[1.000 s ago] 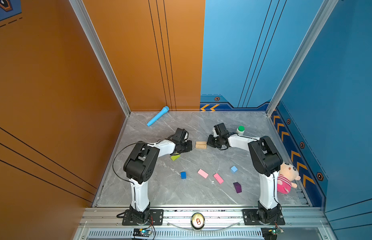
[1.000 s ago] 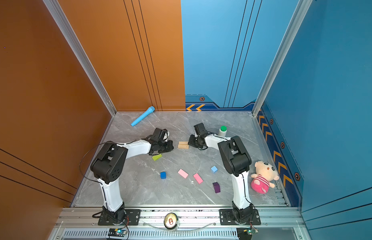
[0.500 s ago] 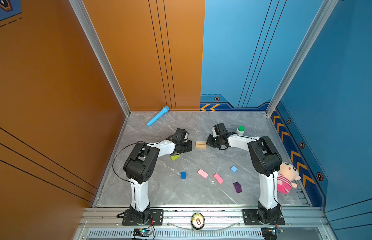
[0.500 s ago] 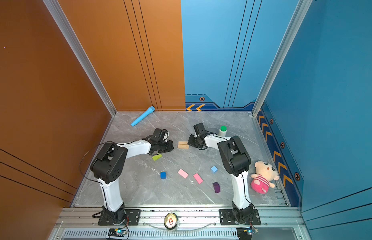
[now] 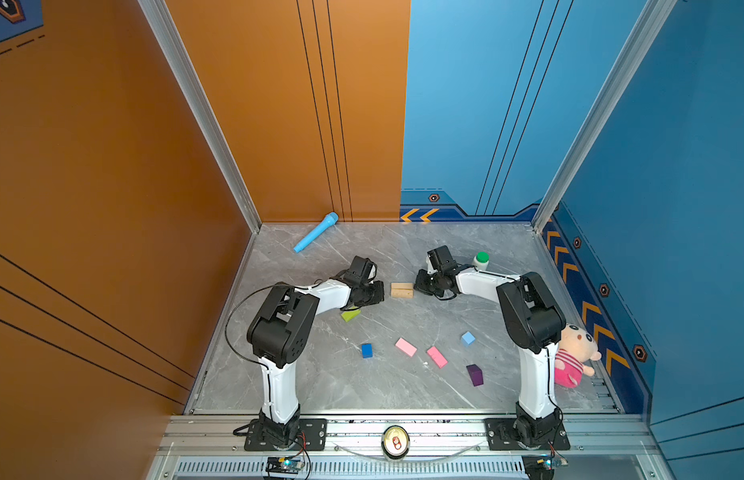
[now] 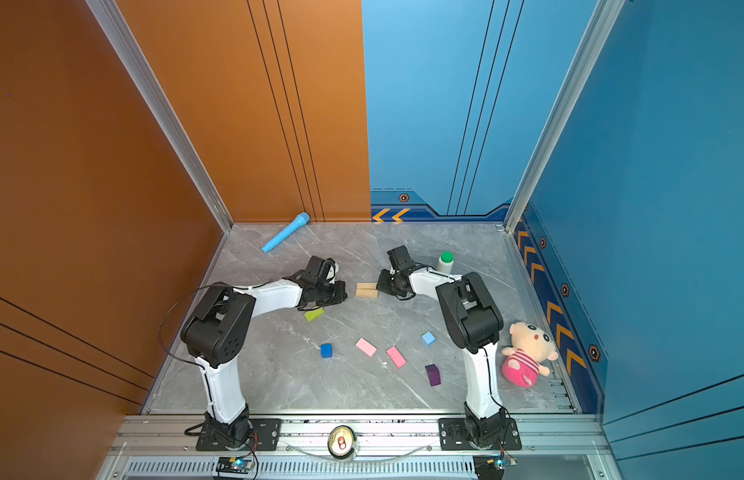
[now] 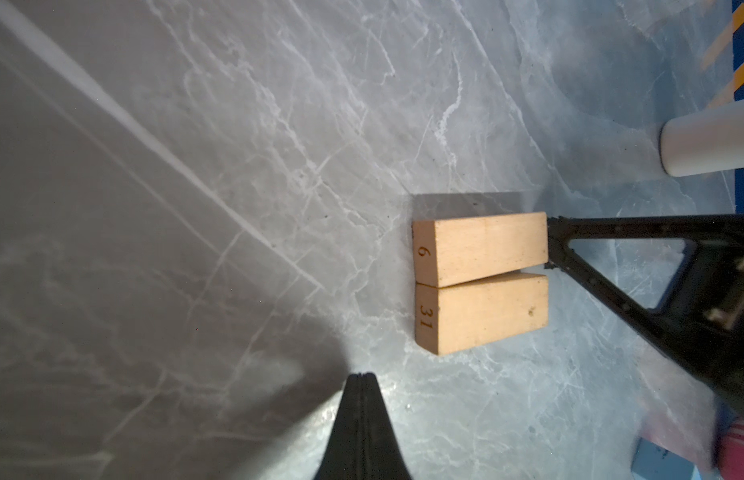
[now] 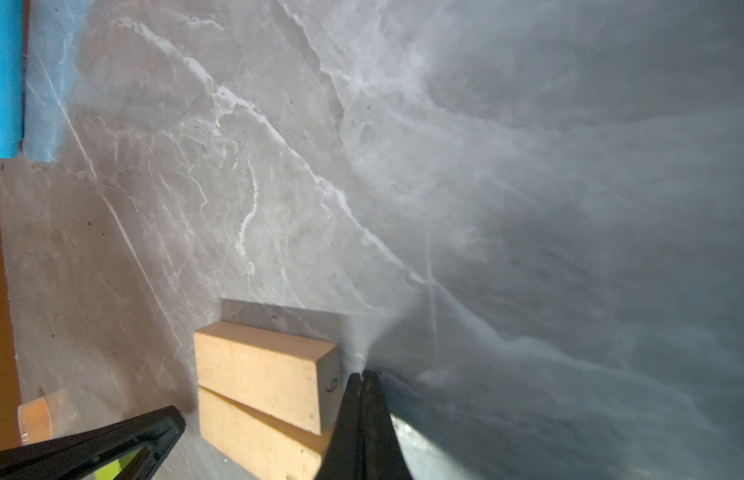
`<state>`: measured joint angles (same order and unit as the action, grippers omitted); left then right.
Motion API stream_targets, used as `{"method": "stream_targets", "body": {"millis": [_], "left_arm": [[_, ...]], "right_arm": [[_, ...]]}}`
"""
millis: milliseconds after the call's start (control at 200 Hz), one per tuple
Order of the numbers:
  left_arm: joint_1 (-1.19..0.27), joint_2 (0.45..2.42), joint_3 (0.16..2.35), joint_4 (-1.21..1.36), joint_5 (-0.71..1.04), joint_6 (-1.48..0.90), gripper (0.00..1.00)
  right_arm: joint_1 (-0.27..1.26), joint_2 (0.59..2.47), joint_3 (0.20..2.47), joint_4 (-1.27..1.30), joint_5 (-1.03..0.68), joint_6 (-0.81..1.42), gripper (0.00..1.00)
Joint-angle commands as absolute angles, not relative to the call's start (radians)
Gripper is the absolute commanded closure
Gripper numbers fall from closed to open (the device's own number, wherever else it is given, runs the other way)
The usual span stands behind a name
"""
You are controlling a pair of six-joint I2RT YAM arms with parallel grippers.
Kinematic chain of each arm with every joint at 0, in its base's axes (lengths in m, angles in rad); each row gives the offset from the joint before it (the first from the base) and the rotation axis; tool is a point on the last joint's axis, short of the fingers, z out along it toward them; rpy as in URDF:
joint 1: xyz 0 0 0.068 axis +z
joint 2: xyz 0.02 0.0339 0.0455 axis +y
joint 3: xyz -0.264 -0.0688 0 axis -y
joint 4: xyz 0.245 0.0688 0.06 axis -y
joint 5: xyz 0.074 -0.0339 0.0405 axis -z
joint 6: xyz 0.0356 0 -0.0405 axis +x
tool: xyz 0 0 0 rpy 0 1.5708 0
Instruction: Build the wood block tower
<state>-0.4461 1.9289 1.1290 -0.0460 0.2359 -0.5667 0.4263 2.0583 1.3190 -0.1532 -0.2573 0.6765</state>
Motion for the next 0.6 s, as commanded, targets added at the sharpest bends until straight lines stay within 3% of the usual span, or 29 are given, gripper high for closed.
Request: {"method": "stream_targets", "body": {"millis": [0,596], "left_arm": [[-0.451,1.874,1.129,-0.071,0.213,-0.559,1.0],[-0.42,1.792,1.076,-0.06,0.19,-0.553,1.0]], "right_arm": [[0.429,1.981,1.285,-0.221,-0.205,0.646,1.0],[0.546,1.743,1.082,-0.259,-0.109,0.657,1.0]]}}
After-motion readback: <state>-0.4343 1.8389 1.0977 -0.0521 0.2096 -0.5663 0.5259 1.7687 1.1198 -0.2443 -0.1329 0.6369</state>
